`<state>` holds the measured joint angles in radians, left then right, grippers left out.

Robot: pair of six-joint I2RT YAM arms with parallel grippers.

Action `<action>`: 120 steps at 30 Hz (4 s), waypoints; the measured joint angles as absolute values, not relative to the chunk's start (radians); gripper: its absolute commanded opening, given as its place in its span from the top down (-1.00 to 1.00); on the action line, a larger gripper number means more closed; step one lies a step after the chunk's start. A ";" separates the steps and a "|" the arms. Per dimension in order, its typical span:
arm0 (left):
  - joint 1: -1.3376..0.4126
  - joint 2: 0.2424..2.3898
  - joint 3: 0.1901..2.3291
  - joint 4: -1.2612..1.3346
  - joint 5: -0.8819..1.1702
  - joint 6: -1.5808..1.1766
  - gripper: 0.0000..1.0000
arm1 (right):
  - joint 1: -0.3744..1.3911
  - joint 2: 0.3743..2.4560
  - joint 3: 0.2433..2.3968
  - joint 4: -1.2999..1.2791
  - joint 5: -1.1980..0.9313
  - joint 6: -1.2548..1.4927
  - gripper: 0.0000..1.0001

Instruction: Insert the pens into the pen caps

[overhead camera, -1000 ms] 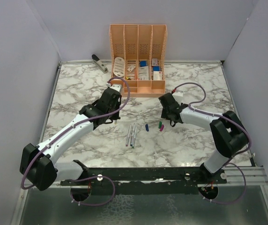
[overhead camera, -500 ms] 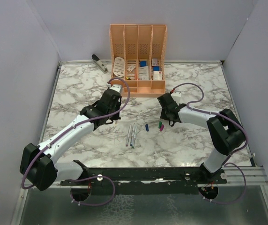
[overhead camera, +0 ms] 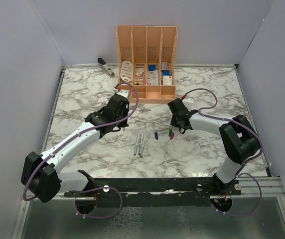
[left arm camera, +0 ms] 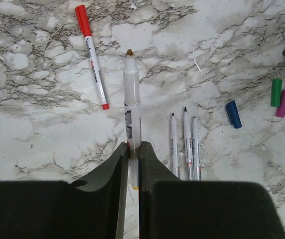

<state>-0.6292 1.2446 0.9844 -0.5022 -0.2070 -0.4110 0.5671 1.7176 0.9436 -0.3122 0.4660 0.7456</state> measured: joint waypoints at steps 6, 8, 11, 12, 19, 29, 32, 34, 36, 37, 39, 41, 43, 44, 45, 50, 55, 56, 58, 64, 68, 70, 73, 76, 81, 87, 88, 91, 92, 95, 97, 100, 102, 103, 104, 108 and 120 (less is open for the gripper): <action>-0.629 1.248 0.984 -0.502 -0.204 -0.405 1.00 | 0.548 1.729 0.953 -0.296 0.466 0.754 0.18; -0.629 1.252 0.984 -0.502 -0.204 -0.402 1.00 | 0.540 1.737 0.960 -0.290 0.466 0.755 0.22; -0.629 1.260 0.984 -0.502 -0.204 -0.397 1.00 | 0.535 1.746 0.968 -0.286 0.466 0.755 0.23; -0.628 1.262 0.984 -0.502 -0.204 -0.395 1.00 | 0.534 1.748 0.972 -0.287 0.466 0.755 0.24; -0.613 1.266 0.984 -0.501 -0.204 -0.385 1.00 | 0.534 1.755 0.979 -0.291 0.461 0.758 0.28; -0.575 1.286 0.985 -0.501 -0.203 -0.360 1.00 | 0.530 1.737 0.955 -0.284 0.447 0.791 0.34; -0.569 1.295 0.986 -0.501 -0.202 -0.353 1.00 | 0.530 1.737 0.955 -0.286 0.447 0.793 0.37; -0.565 1.299 0.986 -0.501 -0.200 -0.347 1.00 | 0.530 1.737 0.955 -0.288 0.447 0.793 0.41; -0.564 1.301 0.987 -0.501 -0.199 -0.344 1.00 | 0.530 1.737 0.955 -0.291 0.448 0.793 0.43; -0.563 1.301 0.987 -0.501 -0.199 -0.342 1.00 | 0.530 1.737 0.955 -0.293 0.448 0.793 0.43; -0.562 1.301 0.987 -0.501 -0.198 -0.341 1.00 | 0.530 1.737 0.956 -0.297 0.448 0.793 0.44; -0.558 1.301 0.987 -0.501 -0.198 -0.340 1.00 | 0.532 1.739 0.960 -0.305 0.448 0.793 0.47; -0.557 1.301 0.987 -0.500 -0.198 -0.340 1.00 | 0.538 1.744 0.969 -0.320 0.451 0.791 0.48; -0.557 1.302 0.987 -0.500 -0.197 -0.339 1.00 | 0.542 1.747 0.974 -0.327 0.453 0.791 0.49; -0.556 1.302 0.987 -0.499 -0.197 -0.338 1.00 | 0.548 1.752 0.980 -0.337 0.456 0.791 0.50; -0.556 1.304 0.992 -0.496 -0.195 -0.336 1.00 | 0.570 1.766 1.004 -0.365 0.457 0.793 0.51; -0.555 1.304 1.001 -0.490 -0.194 -0.334 1.00 | 0.593 1.767 1.006 -0.371 0.456 0.797 0.89; -0.555 1.304 1.001 -0.489 -0.194 -0.334 1.00 | 0.596 1.767 1.006 -0.371 0.457 0.797 0.95; -0.554 1.304 1.001 -0.488 -0.192 -0.334 1.00 | 0.596 1.767 1.007 -0.376 0.457 0.800 0.98; -0.551 1.304 1.001 -0.487 -0.189 -0.333 1.00 | 0.596 1.763 1.008 -0.378 0.456 0.799 0.98; -0.551 1.304 1.001 -0.487 -0.175 -0.330 1.00 | 0.597 1.761 1.017 -0.386 0.454 0.785 0.98; -0.551 1.304 1.001 -0.486 -0.165 -0.330 1.00 | 0.597 1.758 1.029 -0.402 0.443 0.762 0.98; -0.551 1.304 1.001 -0.475 -0.145 -0.330 1.00 | 0.596 1.743 1.043 -0.407 0.431 0.729 0.98; -0.551 1.303 1.000 -0.441 -0.115 -0.330 1.00 | 0.589 1.688 1.070 -0.394 0.429 0.685 0.98; -0.555 1.275 0.955 -0.319 -0.030 -0.314 1.00 | 0.567 1.536 1.092 -0.276 0.429 0.593 0.98; -0.576 1.230 0.864 -0.136 0.119 -0.296 1.00 | 0.549 1.342 1.011 -0.029 0.387 0.509 0.98; -0.579 1.224 0.845 -0.091 0.153 -0.300 1.00 | 0.548 1.290 0.968 0.039 0.361 0.495 0.98; -0.589 1.219 0.794 0.047 0.249 -0.334 1.00 | 0.548 1.208 0.880 0.166 0.297 0.480 0.98; -0.607 1.220 0.763 0.172 0.323 -0.379 1.00 | 0.548 1.169 0.818 0.276 0.220 0.477 0.98; -0.643 1.257 0.782 0.238 0.357 -0.408 1.00 | 0.548 1.157 0.772 0.355 0.144 0.486 0.98; -0.660 1.295 0.805 0.268 0.372 -0.424 1.00 | 0.548 1.135 0.730 0.397 0.092 0.499 0.98; -0.674 1.329 0.822 0.288 0.394 -0.447 1.00 | 0.548 1.116 0.699 0.444 0.029 0.519 0.98; -0.675 1.340 0.827 0.297 0.404 -0.461 1.00 | 0.548 1.103 0.682 0.485 -0.008 0.535 0.98; -0.675 1.343 0.828 0.302 0.408 -0.467 1.00 | 0.548 1.096 0.672 0.500 -0.020 0.540 0.98; -0.676 1.344 0.828 0.305 0.412 -0.472 1.00 | 0.548 1.089 0.662 0.516 -0.033 0.546 0.98; -0.677 1.345 0.828 0.309 0.429 -0.491 1.00 | 0.548 1.074 0.628 0.586 -0.073 0.558 0.98; -0.678 1.393 0.856 0.356 0.537 -0.528 1.00 | 0.548 1.098 0.575 0.757 -0.121 0.554 0.98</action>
<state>-0.6785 1.3926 0.8558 0.3565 0.5365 -0.5278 0.5480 1.0977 0.5755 0.7570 -0.1207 0.5541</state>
